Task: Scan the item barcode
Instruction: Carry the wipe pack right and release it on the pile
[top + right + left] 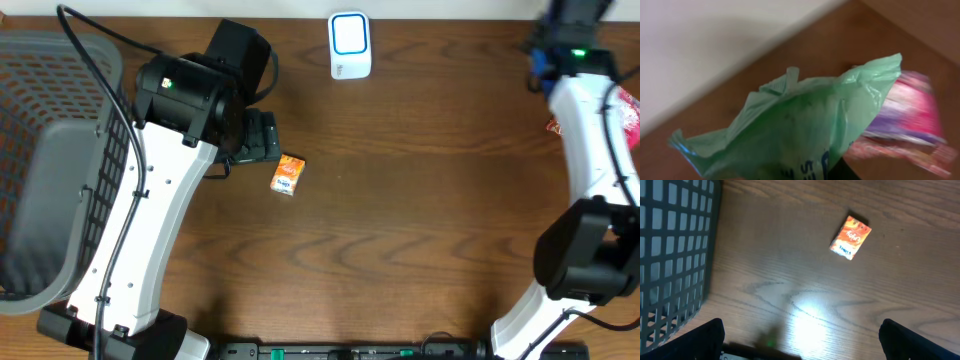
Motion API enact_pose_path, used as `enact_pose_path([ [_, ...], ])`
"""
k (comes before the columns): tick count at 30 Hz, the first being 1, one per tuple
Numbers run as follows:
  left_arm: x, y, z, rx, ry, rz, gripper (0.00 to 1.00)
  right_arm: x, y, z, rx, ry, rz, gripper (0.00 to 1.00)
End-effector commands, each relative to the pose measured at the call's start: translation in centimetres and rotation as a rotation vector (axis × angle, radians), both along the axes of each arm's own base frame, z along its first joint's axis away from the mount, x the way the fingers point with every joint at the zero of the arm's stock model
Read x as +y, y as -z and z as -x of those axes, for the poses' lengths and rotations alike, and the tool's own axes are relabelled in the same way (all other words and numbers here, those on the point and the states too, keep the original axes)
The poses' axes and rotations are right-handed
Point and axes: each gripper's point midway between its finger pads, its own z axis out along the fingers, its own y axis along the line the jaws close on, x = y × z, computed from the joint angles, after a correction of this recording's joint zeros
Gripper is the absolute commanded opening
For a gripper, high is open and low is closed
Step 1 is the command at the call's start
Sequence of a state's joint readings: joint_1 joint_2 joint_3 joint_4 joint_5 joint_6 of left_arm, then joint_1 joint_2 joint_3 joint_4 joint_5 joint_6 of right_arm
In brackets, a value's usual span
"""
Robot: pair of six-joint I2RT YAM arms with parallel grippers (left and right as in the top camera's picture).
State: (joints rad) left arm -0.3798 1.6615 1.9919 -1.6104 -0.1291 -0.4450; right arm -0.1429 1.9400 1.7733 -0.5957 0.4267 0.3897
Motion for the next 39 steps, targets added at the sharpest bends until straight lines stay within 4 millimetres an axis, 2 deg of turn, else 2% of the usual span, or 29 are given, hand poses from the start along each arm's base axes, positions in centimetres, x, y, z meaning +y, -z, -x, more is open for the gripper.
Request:
enact_pose_path([
  [1,0.5,0.0,1.0,0.037,-0.007,-0.016,0.98,-6.4,2.3,3.7,0.150,0.167,0.095,0.01],
  [3,0.5,0.0,1.0,0.037,-0.007,-0.016,0.98,-9.8,3.9,6.0,0.220,0.247,0.092,0.01],
  [4,0.5,0.0,1.0,0.037,-0.007,-0.016,0.98,-12.3,5.4,7.8,0.273,0.301,0.074,0.01],
  [6,0.5,0.0,1.0,0.037,-0.007,-0.016,0.98,-14.5,6.9,9.6,0.321,0.350,0.055,0.01],
  [10,0.5,0.0,1.0,0.037,-0.007,-0.015,0.98,-17.4,10.1,12.2,0.394,0.405,-0.007,0.01],
  [14,0.5,0.0,1.0,0.037,-0.007,-0.016,0.98,-18.8,13.2,13.8,0.445,0.426,-0.078,0.03],
  [16,0.5,0.0,1.0,0.037,-0.007,-0.016,0.98,-19.0,14.2,14.1,0.450,0.423,-0.115,0.12],
  [19,0.5,0.0,1.0,0.037,-0.007,-0.016,0.98,-19.1,14.4,14.2,0.439,0.417,-0.148,0.38],
  [20,0.5,0.0,1.0,0.037,-0.007,-0.016,0.98,-19.1,14.3,14.2,0.438,0.416,-0.148,0.56],
  [21,0.5,0.0,1.0,0.037,-0.007,-0.016,0.98,-19.1,14.2,14.3,0.437,0.415,-0.150,0.86],
  [22,0.5,0.0,1.0,0.037,-0.007,-0.016,0.98,-19.0,14.1,14.4,0.440,0.415,-0.151,0.99],
  [24,0.5,0.0,1.0,0.037,-0.007,-0.016,0.98,-18.7,13.6,14.7,0.447,0.414,-0.153,0.99],
  [27,0.5,0.0,1.0,0.037,-0.007,-0.016,0.98,-17.9,12.5,14.7,0.433,0.393,-0.176,0.99],
  [32,0.5,0.0,1.0,0.037,-0.007,-0.016,0.98,-13.3,8.8,11.0,0.234,0.189,-0.381,0.99],
  [33,0.5,0.0,1.0,0.037,-0.007,-0.016,0.98,-11.1,7.4,9.7,0.162,0.091,-0.473,0.99],
  [36,0.5,0.0,1.0,0.037,-0.007,-0.016,0.98,-5.7,4.2,7.4,0.035,-0.156,-0.662,0.99],
  [39,0.5,0.0,1.0,0.037,-0.007,-0.016,0.98,-0.2,1.6,6.2,-0.047,-0.422,-0.812,0.99],
])
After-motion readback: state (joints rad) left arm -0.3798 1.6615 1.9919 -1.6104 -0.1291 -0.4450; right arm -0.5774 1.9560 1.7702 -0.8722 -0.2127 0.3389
